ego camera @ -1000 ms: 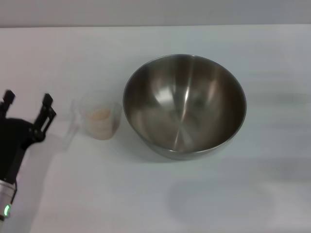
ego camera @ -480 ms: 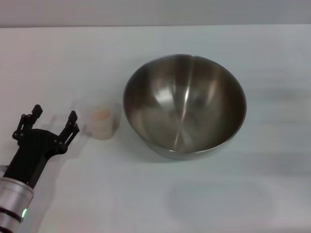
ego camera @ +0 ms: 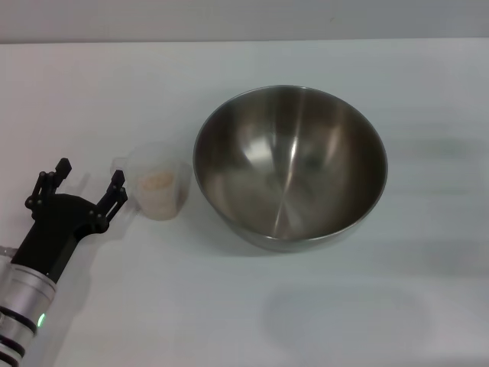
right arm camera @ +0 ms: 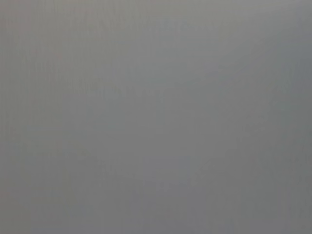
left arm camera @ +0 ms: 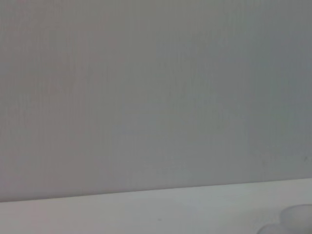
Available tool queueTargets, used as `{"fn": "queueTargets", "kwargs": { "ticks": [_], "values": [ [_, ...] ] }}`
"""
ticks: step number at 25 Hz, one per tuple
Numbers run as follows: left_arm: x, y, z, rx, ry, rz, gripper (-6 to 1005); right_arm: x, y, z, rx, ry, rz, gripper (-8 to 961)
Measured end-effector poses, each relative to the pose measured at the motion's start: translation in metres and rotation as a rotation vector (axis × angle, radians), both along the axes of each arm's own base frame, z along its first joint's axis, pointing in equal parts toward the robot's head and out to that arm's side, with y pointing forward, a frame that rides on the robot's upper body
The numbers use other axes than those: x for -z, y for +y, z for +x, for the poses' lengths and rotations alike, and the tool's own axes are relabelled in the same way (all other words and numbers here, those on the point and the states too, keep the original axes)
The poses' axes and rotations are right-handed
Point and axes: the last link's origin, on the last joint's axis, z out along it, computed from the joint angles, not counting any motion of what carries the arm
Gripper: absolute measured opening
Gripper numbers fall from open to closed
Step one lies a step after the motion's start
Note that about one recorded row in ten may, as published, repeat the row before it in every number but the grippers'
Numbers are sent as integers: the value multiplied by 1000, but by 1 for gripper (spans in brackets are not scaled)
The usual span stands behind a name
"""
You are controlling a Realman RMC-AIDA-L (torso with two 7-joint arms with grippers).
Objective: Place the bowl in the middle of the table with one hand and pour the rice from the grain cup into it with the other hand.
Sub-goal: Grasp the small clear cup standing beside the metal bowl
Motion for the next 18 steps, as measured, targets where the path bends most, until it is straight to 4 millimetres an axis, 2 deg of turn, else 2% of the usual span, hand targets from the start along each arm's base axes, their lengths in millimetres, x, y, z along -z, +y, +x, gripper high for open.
{"fn": "queueTargets", "kwargs": {
  "ticks": [12, 18],
  "values": [
    [0, 15, 1, -13, 18, -9, 743, 2, 1, 0, 4, 10, -7, 488],
    [-1, 15, 0, -22, 14, -3, 720, 3, 1, -1, 3, 13, -9, 487]
  ]
}}
